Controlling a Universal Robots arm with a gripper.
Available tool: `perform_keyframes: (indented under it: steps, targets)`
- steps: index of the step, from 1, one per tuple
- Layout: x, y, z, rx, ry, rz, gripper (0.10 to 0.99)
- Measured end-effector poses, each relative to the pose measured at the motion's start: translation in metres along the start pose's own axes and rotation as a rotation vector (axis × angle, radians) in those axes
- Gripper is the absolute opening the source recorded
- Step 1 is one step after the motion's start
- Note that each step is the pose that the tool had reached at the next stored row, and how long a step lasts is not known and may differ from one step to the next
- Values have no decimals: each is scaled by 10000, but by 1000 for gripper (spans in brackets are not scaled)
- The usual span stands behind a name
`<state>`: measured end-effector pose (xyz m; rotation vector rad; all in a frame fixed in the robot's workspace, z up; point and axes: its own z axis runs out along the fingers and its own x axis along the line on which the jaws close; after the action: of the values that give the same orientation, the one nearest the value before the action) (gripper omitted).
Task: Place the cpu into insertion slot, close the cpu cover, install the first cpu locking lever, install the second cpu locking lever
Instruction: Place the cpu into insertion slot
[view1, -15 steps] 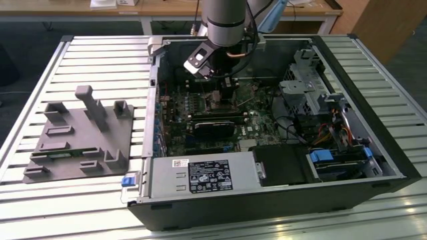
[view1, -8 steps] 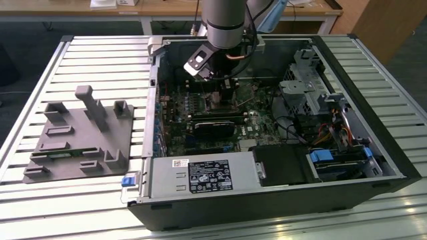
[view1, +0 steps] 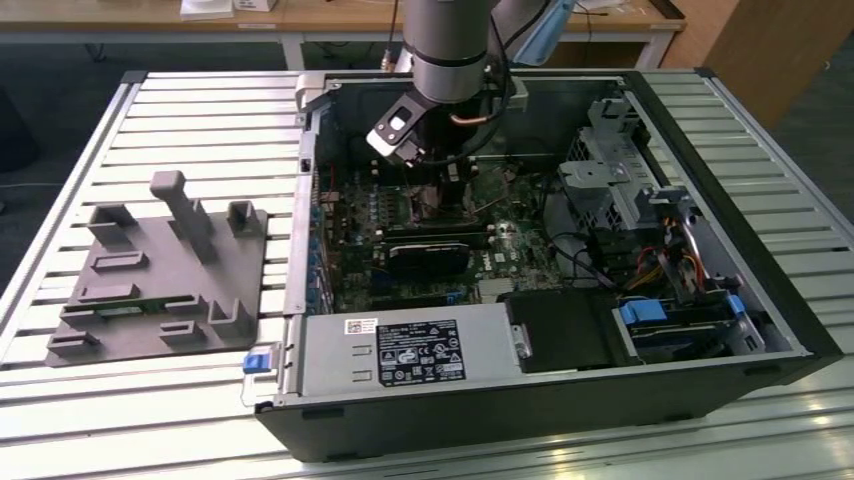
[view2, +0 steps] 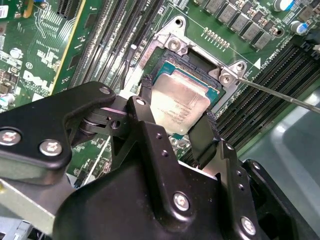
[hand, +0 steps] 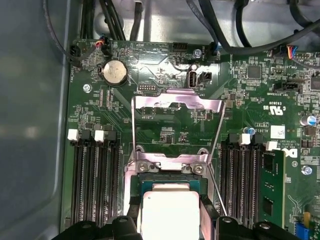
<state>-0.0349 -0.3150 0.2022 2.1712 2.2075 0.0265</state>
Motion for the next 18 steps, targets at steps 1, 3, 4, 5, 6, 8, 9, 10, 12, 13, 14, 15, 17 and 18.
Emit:
perform_keyframes:
  steps: [1,3,4,5,6,8,9,10,12,13,14,15,17,18]
  targets:
    - [0,0,8,1,-1,9,541]
    - [0,-1,22,9,-1,10,541]
    - [1,-1,30,13,0,10,541]
    - [1,-2,36,16,0,10,541]
    - [1,-2,41,17,0,10,541]
    - [1,-2,49,17,0,10,541]
    - [1,-2,53,18,0,10,541]
    - [1,-3,57,19,0,10,541]
    - [2,-3,66,19,-1,10,541]
    - [2,-3,70,19,0,10,541]
    - [2,-3,74,19,-1,11,541]
    - [2,-3,78,19,-1,12,541]
    - [2,-4,88,21,-1,13,541]
    - [2,-4,92,23,-2,14,541]
